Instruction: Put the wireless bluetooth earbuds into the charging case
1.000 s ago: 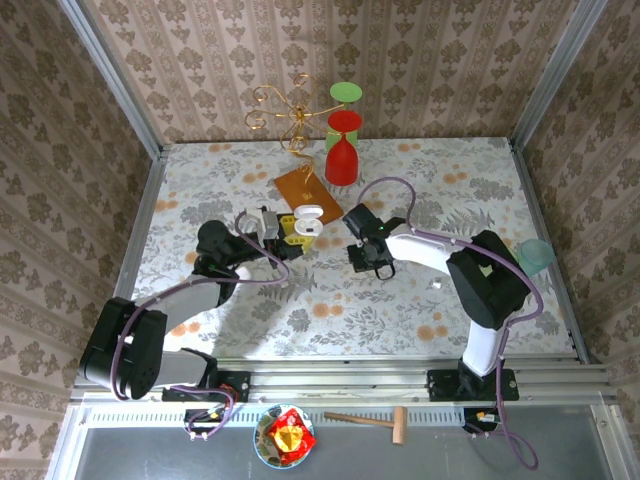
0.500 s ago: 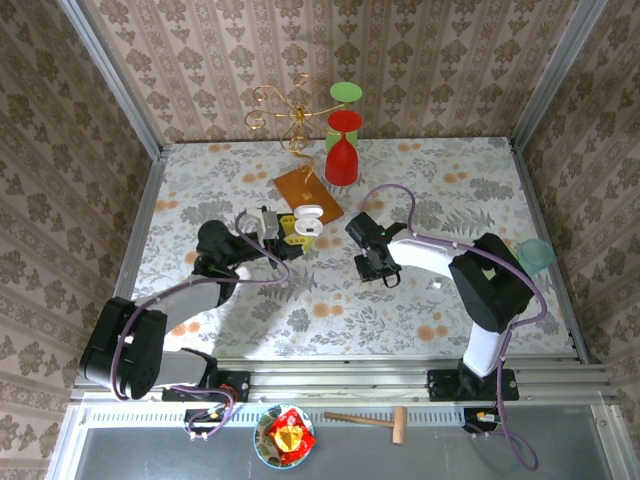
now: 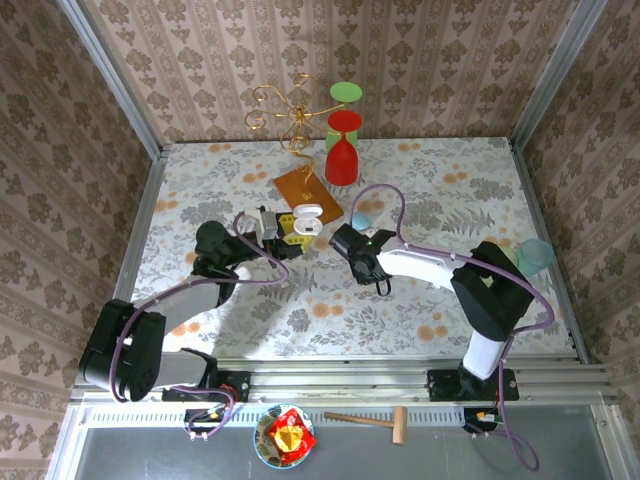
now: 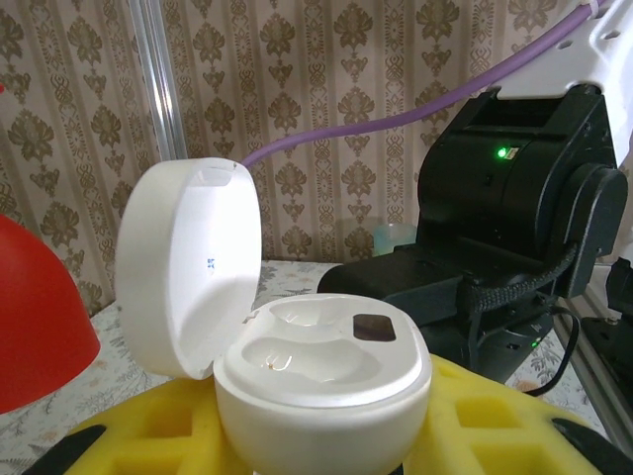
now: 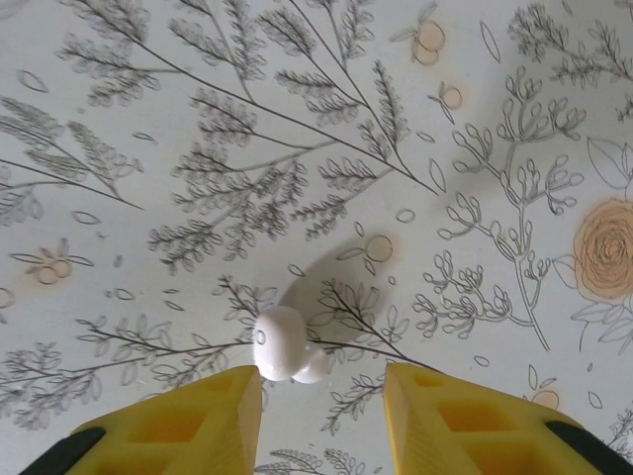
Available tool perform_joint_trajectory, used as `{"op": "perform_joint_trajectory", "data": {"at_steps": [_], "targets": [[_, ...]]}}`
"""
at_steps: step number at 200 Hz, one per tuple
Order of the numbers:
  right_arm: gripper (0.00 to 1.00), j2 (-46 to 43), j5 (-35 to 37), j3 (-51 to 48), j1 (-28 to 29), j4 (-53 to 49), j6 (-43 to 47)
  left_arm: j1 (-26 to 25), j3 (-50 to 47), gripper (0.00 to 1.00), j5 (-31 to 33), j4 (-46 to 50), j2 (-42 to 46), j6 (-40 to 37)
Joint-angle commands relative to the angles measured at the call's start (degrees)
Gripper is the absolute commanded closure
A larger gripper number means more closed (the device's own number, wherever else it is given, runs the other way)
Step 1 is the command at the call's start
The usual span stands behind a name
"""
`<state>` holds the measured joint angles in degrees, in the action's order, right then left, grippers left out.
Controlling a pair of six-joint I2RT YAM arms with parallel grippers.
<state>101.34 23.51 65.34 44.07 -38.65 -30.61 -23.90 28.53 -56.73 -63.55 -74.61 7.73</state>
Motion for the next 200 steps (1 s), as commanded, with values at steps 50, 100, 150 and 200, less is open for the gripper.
{"op": "perform_joint_trajectory", "data": {"at_steps": [50,100,150,200], "targets": [[0.69,6.31,2.37,6.2,1.19,-4.55,0.56,0.63,-0.23,0.72,-0.75,-3.09,1.41,-0.13],[0.73,7.72,2.55,6.11,1.17,-4.74,0.71,0.78,-0.23,0.72,-0.75,-3.42,1.46,-0.08],[0.76,8.47,2.78,6.02,1.27,-5.42,0.8,0.79,-0.28,0.73,-0.58,-3.34,1.4,-0.08],[0.76,9.63,2.45,5.9,1.53,-5.23,0.86,0.92,-0.19,0.73,-0.49,-3.33,1.4,-0.07]]}}
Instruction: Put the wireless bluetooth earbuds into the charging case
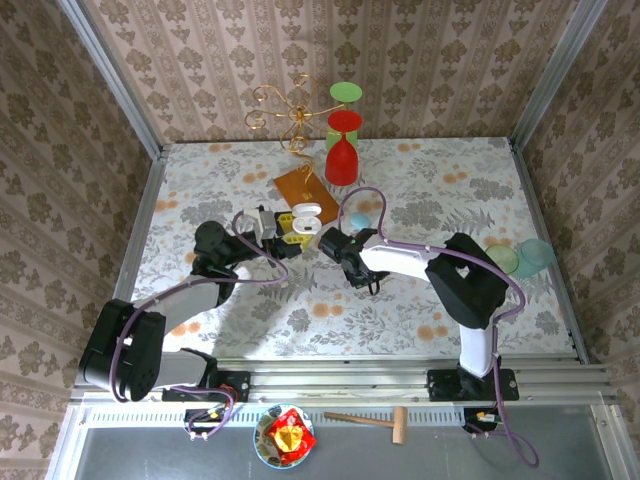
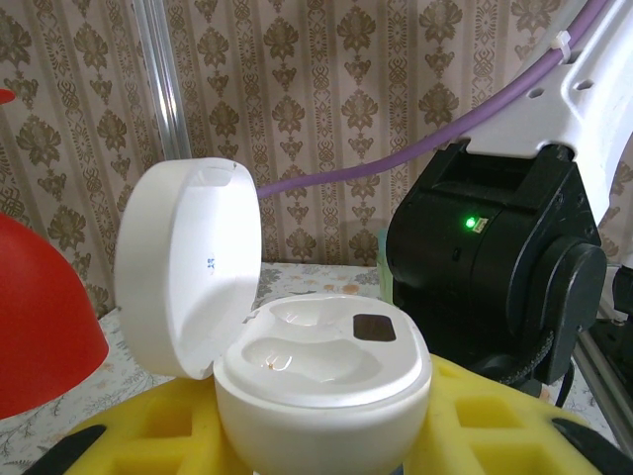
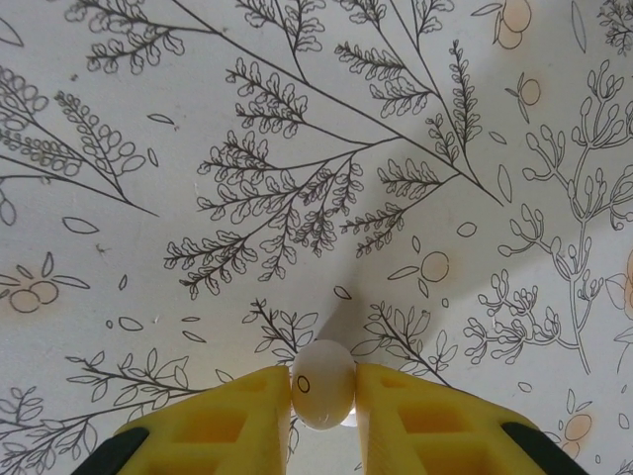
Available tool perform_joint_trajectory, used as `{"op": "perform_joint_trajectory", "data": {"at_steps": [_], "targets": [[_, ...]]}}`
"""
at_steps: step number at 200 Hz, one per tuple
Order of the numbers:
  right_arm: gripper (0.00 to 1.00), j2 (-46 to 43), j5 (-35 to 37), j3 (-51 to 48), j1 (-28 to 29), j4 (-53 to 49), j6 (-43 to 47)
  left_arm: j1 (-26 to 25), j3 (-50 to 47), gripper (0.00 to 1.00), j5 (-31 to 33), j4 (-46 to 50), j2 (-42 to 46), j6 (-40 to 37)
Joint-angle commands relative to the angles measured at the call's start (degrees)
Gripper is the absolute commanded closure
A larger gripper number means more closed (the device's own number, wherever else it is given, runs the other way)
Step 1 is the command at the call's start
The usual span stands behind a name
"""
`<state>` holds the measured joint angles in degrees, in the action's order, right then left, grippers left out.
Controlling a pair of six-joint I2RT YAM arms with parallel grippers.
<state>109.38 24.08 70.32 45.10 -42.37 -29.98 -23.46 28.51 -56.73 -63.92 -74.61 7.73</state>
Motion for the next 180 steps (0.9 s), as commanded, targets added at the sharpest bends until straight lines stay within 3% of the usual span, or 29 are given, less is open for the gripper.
{"op": "perform_joint_trajectory", "data": {"at_steps": [1,96,124,180], "targets": [[0.76,1.6,1.87,0.89,0.51,-1.5,0.2,0.46,-0.15,0.72,-0.49,-2.96,1.4,-0.08],[0.83,-0.11,1.98,0.59,-0.66,-1.56,1.46,0.48,0.21,0.72,-0.58,-3.04,1.14,0.27],[0.83,-5.6,-3.89,-2.35,-3.12,1.74,0.29,0.48,0.4,0.72,-0.58,-3.14,0.7,0.35],[0.83,-15.4,-23.06,-8.4,-10.94,10.06,-4.99,0.35,0.62,0.72,-0.67,-4.63,-0.62,1.15]]}}
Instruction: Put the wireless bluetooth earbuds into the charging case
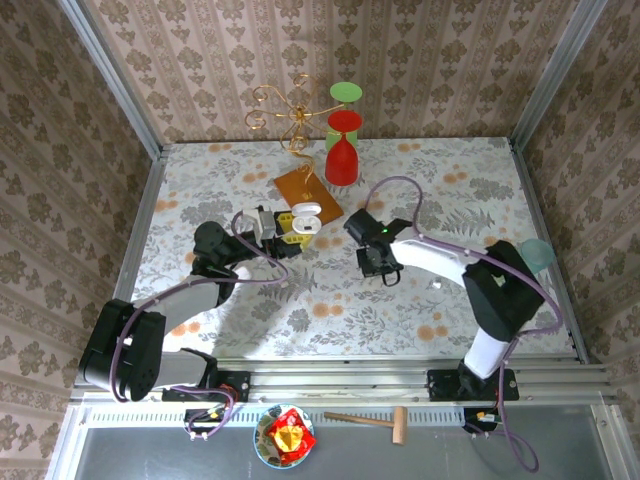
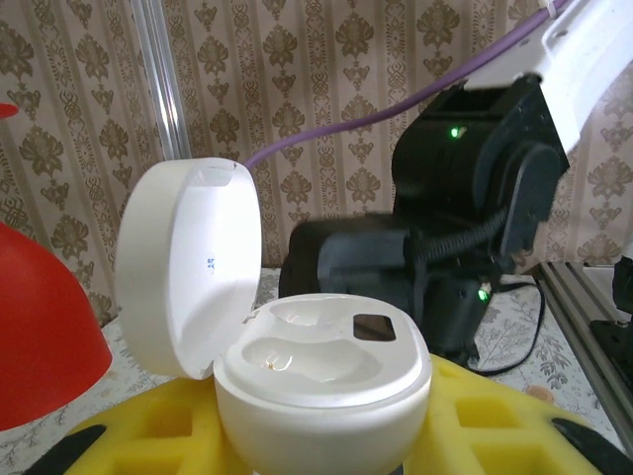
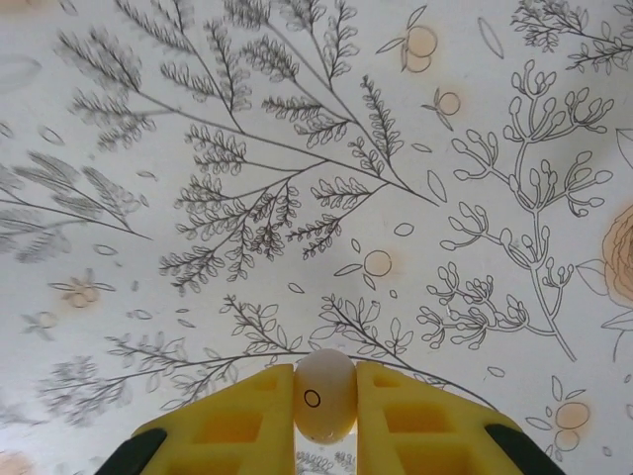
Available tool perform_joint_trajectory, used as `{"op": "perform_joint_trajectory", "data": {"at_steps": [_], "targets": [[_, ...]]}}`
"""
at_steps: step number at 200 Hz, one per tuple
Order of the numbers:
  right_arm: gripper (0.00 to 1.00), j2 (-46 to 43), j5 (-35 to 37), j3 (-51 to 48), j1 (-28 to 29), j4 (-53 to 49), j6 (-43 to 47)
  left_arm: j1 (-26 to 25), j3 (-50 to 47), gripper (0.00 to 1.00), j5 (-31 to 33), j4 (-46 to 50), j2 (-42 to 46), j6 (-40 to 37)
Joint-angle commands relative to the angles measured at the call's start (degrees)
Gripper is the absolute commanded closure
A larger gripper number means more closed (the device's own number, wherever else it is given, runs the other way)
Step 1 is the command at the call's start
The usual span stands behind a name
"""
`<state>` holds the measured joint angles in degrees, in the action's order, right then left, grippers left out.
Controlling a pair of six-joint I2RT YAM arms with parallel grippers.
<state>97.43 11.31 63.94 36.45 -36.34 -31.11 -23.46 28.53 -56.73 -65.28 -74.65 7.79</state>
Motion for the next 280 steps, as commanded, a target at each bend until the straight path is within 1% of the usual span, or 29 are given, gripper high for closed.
{"op": "perform_joint_trajectory", "data": {"at_steps": [1,23,38,48,76,105,123,154,164,182,200,222,248,280], "targets": [[0.83,-3.59,-10.63,-2.04,-2.49,4.1,-3.99,0.39,0.62,0.73,-0.67,-3.28,-0.63,1.17],[0.84,-5.85,-16.45,-3.53,-5.3,5.23,-6.49,0.36,0.54,0.72,-0.5,-3.2,-0.91,1.18],[0.84,-7.46,-21.19,-5.05,-7.39,8.49,-8.5,0.36,0.56,0.72,-0.58,-3.28,-1.1,1.19],[0.85,-8.29,-23.05,-5.72,-8.58,9.26,-9.39,0.41,0.56,0.72,-0.58,-3.28,-1.11,1.25],[0.85,-9.11,-24.39,-6.16,-9.92,8.99,-10.1,0.24,0.56,0.72,-0.57,-3.71,-1.61,1.19],[0.85,-10.21,-23.57,-6.53,-9.99,9.59,-9.52,0.17,0.64,0.73,-0.51,-4.18,-2.88,1.07],[0.83,-12.59,-24.71,-6.34,-9.47,11.16,-7.48,-0.17,0.83,0.73,-0.36,-4.07,-4.06,0.32],[0.83,-17.26,-27.3,-5.99,-8.6,14.08,-4.11,-0.25,1.41,0.72,-0.06,-5.62,-6.34,-0.16],[0.84,-20.67,-29.39,-6.27,-8.59,15.73,-3.27,-0.27,1.85,0.73,-0.2,-5.92,-7.06,0.09],[0.84,-23.85,-34.67,-6.31,-8.42,18.69,-1.09,-0.25,2.57,0.73,-0.76,-6.38,-7.91,0.65],[0.85,-26.15,-37.79,-5.7,-7.68,20.59,0.54,-0.33,2.69,0.73,-1.1,-7.15,-8.4,1.53],[0.84,-26.94,-41.32,-4.09,-6.24,22.75,1.37,-0.6,2.82,0.73,-1.32,-7.11,-8.43,1.61],[0.84,-26.4,-41.58,-2.15,-3.23,24.08,3.31,-1.21,2.84,0.73,-1.8,-7.15,-8.24,1.79],[0.84,-24.15,-41.87,0.99,-0.98,23.84,4.74,-1.58,2.62,0.73,-2.81,-6.81,-7.55,2.14]]}}
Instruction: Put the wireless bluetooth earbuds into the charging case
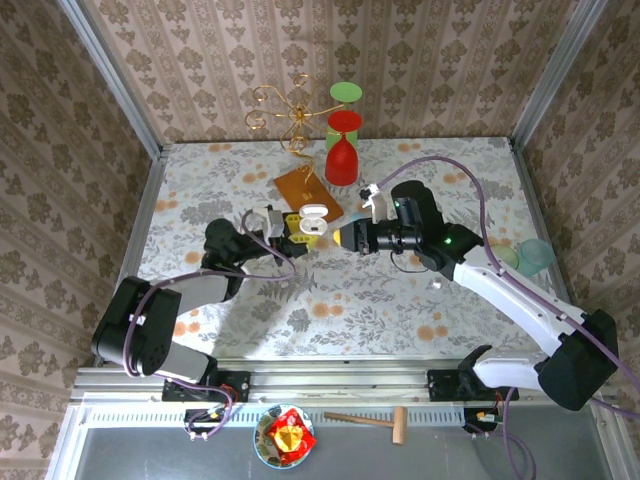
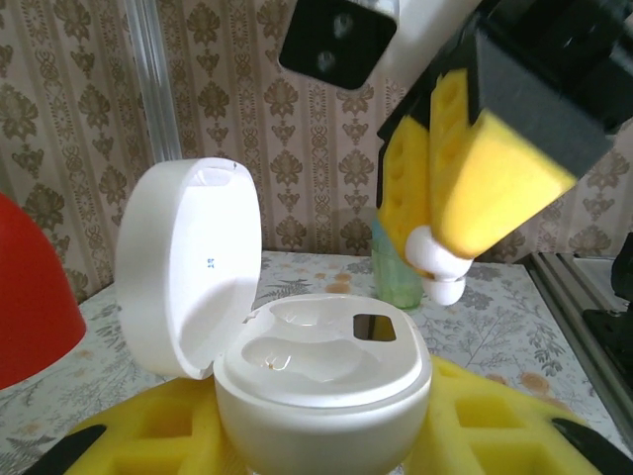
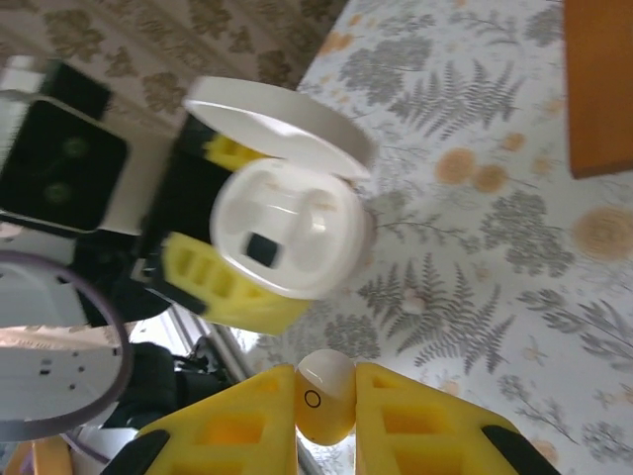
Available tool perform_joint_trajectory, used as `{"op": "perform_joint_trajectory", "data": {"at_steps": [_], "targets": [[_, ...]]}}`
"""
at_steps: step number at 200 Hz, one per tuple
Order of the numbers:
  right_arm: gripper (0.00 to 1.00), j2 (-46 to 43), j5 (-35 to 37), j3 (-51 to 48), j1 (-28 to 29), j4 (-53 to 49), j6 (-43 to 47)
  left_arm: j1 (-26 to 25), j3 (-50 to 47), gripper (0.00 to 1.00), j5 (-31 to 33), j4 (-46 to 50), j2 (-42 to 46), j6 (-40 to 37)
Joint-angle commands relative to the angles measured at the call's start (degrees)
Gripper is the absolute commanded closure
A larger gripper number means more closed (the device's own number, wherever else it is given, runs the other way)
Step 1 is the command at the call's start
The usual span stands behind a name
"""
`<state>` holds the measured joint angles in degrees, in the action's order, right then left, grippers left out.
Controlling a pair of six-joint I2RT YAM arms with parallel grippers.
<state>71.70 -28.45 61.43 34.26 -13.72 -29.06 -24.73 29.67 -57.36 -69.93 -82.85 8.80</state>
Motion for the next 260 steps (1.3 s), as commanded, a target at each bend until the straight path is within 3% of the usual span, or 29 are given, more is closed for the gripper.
{"op": "perform_joint_trajectory", "data": {"at_steps": [1,93,228,260], "targets": [[0.84,1.63,-2.08,3.69,1.22,1.18,2.69,-0.31,1.46,0.73,-2.16,-2.14,0.7,1.18],[0.84,3.77,0.18,4.92,2.38,4.82,3.31,-0.52,1.0,0.73,-4.16,-0.73,2.06,1.24],[0.85,4.05,5.92,4.31,2.57,2.22,4.89,-0.67,0.47,0.73,-5.39,-0.68,3.84,0.9],[0.84,4.83,4.51,5.08,2.65,1.03,5.35,-0.67,0.65,0.73,-5.4,-0.81,3.81,0.96]]}}
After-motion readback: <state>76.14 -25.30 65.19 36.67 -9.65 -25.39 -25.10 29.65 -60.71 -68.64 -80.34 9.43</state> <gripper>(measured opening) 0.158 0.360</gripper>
